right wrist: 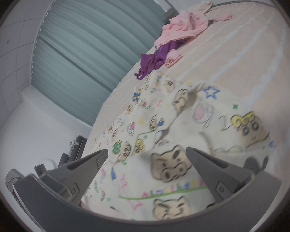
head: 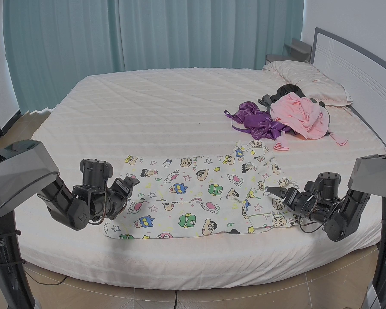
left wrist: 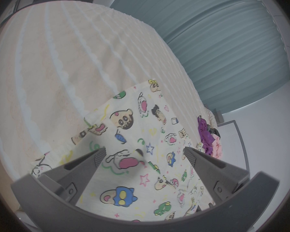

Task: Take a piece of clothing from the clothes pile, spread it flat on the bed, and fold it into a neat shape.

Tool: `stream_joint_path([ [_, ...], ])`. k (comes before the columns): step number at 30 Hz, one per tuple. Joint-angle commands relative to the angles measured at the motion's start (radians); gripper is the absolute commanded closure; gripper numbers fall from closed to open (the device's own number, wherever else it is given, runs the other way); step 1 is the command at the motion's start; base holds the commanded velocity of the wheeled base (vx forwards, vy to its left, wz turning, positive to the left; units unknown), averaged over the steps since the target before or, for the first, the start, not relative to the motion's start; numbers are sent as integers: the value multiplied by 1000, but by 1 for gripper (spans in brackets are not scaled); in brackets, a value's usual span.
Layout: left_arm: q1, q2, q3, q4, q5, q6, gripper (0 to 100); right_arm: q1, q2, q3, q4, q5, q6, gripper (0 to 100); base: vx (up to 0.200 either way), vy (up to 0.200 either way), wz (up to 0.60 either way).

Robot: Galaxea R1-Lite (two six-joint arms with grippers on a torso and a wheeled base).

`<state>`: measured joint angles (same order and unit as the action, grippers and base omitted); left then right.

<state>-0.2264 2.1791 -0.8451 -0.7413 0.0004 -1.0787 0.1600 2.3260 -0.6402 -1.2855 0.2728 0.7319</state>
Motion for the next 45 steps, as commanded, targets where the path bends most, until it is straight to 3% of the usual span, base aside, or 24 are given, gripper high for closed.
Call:
stream_joint_path([
  [1,-8,60,-3,-12,7,-9,0,-40,64,-32,0,2,-5,0,0,0,0],
  [12,9,74,-19,-21,9,-18,0,-69,46,-36,-9,2,-6,0,0,0,0],
  [18,15,37,0,-73,41,-73,0,-71,-37,-18,-11,0,-22,0,0,0,0],
  [25,45,-48,72,-171,50,-59,0,-77,-82,-7,-12,-1,-22,0,0,0,0],
  [29,42,-67,92,-182,62,3,0,-76,-68,-4,-12,-1,-23,0,0,0,0],
  [35,39,-61,95,-182,93,5,0,-76,-71,-3,-12,-1,-23,0,0,0,0],
  [45,39,-59,97,-179,90,8,0,-76,-73,-3,-12,-1,-23,0,200,0,0],
])
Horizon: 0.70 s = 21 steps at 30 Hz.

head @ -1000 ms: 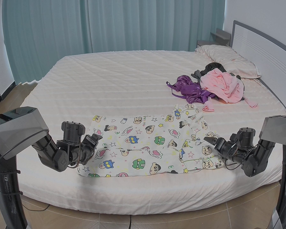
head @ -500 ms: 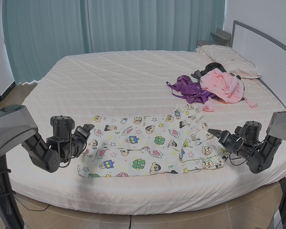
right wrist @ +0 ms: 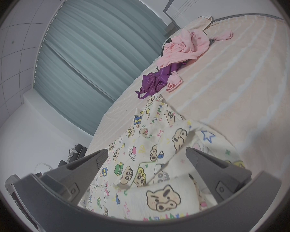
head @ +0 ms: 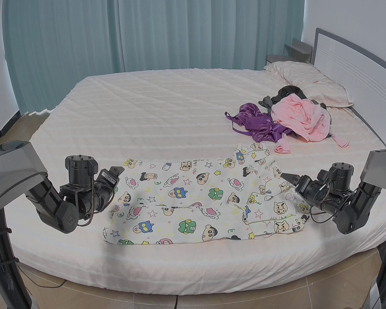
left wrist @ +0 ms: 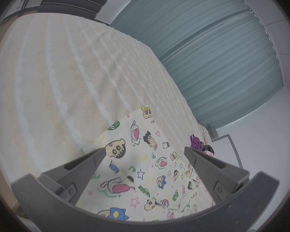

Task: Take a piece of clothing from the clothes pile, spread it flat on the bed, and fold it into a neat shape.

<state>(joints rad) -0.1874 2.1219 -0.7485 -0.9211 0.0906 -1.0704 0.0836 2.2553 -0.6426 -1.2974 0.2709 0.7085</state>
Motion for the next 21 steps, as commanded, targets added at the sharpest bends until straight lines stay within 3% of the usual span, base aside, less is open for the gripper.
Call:
stream_joint_path([
  [1,0,0,0,1,0,0,0,1,-2,0,0,1,0,0,200,0,0],
  [8,-1,0,-2,1,0,1,0,2,-2,1,0,1,-1,0,200,0,0],
  [21,0,3,-6,1,-5,-3,0,4,-2,1,-2,1,-1,0,0,0,0],
])
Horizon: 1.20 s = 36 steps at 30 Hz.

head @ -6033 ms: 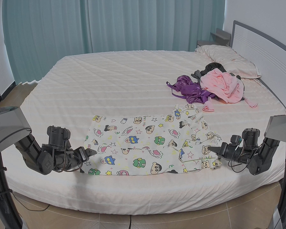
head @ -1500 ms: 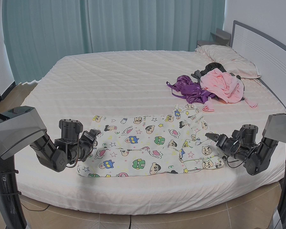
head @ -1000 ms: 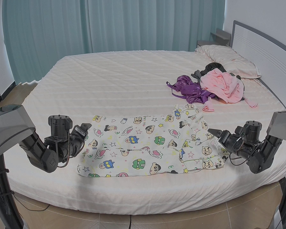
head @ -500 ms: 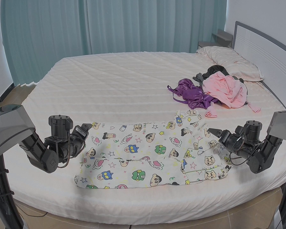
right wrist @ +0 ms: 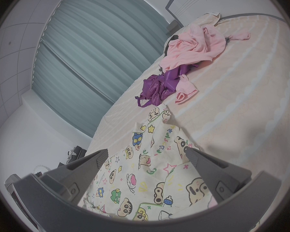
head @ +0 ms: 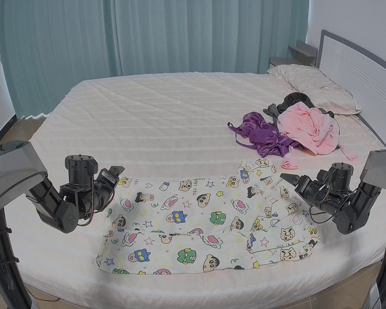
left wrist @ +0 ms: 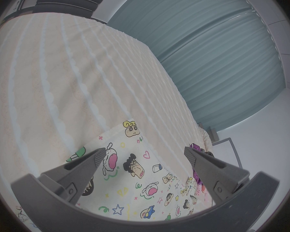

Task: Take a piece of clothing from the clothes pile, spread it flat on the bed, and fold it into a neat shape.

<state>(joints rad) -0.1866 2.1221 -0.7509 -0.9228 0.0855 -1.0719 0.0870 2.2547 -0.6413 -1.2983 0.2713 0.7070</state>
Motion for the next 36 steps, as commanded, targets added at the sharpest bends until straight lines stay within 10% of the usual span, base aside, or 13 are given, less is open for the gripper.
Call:
stream_joint_path([
  [1,-1,4,-4,2,2,-2,0,2,-1,0,-1,0,0,0,0,0,0],
  [26,-17,19,-5,-1,11,26,0,3,0,2,-1,0,0,0,0,-72,0],
  [36,56,47,-110,134,13,356,0,8,-6,18,-1,0,-8,0,0,0,0],
])
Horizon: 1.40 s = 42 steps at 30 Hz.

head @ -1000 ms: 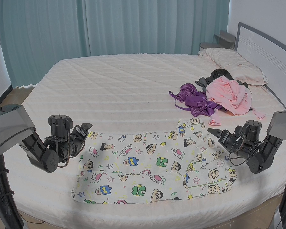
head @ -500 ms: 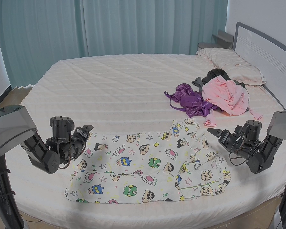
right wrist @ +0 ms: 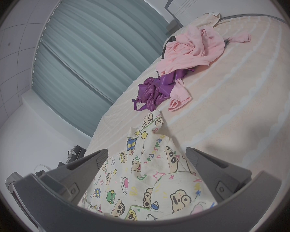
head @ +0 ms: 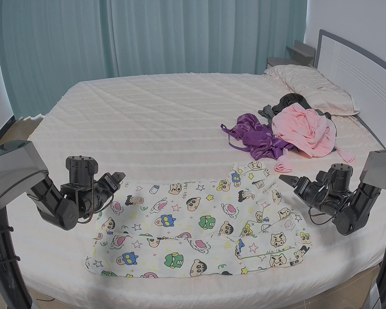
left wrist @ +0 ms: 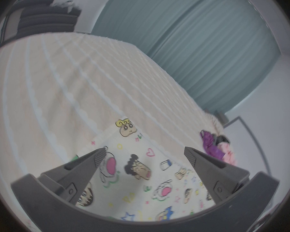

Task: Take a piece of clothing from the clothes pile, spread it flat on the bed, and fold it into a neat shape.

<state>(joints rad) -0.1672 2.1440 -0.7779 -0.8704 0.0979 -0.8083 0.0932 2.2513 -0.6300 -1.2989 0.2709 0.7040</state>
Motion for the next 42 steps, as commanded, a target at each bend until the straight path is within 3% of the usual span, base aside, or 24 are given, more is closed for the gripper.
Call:
stream_joint_path([
  [1,45,39,-130,145,2,133,0,2,-4,9,0,-1,-11,0,0,0,0],
  [3,55,68,-228,231,0,156,0,3,-4,13,0,1,-15,0,0,0,0],
  [7,60,134,-308,257,-7,193,0,3,-4,15,0,1,-15,0,0,0,0],
  [8,68,174,-342,258,-10,268,0,3,-4,18,0,-1,-15,0,0,0,0],
  [15,74,264,-370,272,-29,455,0,5,-2,23,-13,1,-18,0,0,0,0],
  [29,66,307,-428,237,-29,460,0,22,-1,36,-20,1,-18,0,0,0,0],
  [30,63,307,-428,234,-29,460,100,22,-1,38,-20,1,-18,0,0,0,0],
  [42,66,309,-446,232,-20,459,100,25,10,13,-8,1,-29,0,0,0,0],
])
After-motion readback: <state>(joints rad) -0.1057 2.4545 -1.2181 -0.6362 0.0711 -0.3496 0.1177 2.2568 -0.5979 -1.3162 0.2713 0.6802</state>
